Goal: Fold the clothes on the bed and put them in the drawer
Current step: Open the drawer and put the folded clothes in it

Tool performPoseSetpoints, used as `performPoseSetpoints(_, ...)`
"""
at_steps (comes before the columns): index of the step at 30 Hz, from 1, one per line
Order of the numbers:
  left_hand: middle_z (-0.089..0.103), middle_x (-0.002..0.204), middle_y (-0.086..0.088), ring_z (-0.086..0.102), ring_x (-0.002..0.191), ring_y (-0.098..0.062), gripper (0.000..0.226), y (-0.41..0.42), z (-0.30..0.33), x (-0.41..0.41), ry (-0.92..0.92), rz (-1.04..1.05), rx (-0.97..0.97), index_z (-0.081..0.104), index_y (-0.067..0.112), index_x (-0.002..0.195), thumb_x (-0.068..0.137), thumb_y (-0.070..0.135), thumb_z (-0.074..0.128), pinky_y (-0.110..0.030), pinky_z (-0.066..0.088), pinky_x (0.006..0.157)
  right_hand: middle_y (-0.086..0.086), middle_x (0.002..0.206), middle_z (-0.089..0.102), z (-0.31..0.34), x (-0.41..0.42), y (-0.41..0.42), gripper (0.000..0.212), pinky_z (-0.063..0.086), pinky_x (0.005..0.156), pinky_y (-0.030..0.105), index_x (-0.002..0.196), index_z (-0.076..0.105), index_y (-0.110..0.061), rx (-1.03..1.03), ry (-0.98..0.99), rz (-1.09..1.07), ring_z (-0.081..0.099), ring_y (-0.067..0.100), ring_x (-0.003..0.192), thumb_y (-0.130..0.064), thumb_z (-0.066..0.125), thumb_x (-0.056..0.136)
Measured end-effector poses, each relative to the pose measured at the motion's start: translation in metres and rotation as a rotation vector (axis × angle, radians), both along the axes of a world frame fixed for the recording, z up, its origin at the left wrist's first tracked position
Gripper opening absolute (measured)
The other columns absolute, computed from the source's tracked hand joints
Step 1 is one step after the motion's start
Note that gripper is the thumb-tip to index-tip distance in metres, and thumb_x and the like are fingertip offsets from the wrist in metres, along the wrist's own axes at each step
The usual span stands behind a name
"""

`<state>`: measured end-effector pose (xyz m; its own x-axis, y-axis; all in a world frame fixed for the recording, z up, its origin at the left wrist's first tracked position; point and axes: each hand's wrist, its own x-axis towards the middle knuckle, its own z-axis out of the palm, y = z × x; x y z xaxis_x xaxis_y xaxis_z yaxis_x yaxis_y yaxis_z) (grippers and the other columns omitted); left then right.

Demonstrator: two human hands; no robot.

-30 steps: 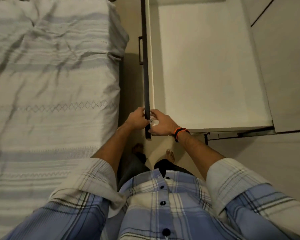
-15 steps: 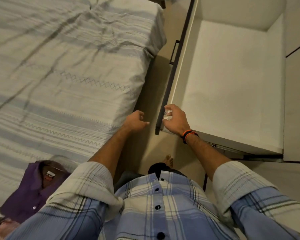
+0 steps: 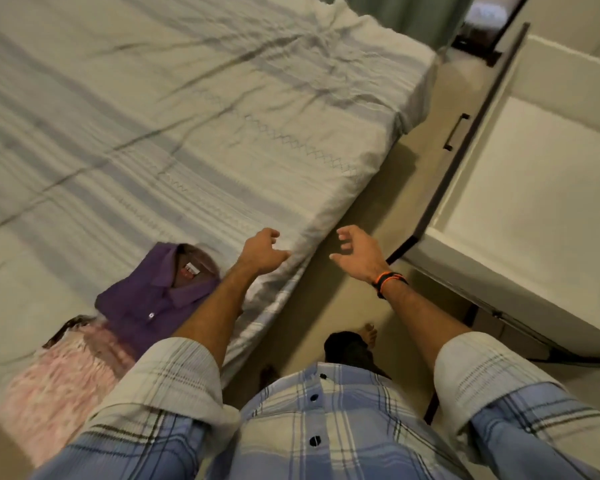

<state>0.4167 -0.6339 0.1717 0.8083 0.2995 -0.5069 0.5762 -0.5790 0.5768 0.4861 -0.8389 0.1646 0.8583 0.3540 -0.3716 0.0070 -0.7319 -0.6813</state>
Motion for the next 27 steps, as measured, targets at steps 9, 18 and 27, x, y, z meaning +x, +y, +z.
performPoseSetpoints(9,0.054,0.138,-0.008,0.051,0.126,-0.024,0.056,0.099,-0.011,-0.142,0.088,0.312,0.012,0.049,0.01,0.136,0.088,0.031,0.069,-0.028,0.037,0.1,0.007,0.133,0.056,-0.01,-0.08,0.111,0.06,0.044,0.086,0.023,0.136,0.048,-0.01,-0.028,0.107,0.319,0.057,0.017,0.109,-0.018,0.075,0.084)
performPoseSetpoints(18,0.054,0.138,-0.007,0.052,0.126,-0.024,0.058,0.148,-0.024,-0.208,0.146,0.602,-0.01,0.049,0.008,0.137,0.087,0.028,0.071,-0.03,0.041,0.1,0.006,0.131,0.06,-0.034,-0.103,0.194,0.059,0.049,0.091,0.028,0.134,0.051,-0.009,-0.065,0.154,0.507,0.061,0.02,0.11,-0.021,0.077,0.082)
performPoseSetpoints(27,0.054,0.134,-0.011,0.054,0.121,-0.027,0.059,0.185,-0.047,-0.221,0.207,0.71,-0.073,0.047,0.006,0.136,0.087,0.027,0.072,-0.034,0.043,0.098,0.006,0.128,0.062,-0.057,-0.103,0.23,0.061,0.049,0.099,0.035,0.135,0.05,-0.009,-0.141,0.243,0.443,0.062,0.022,0.112,-0.023,0.077,0.082)
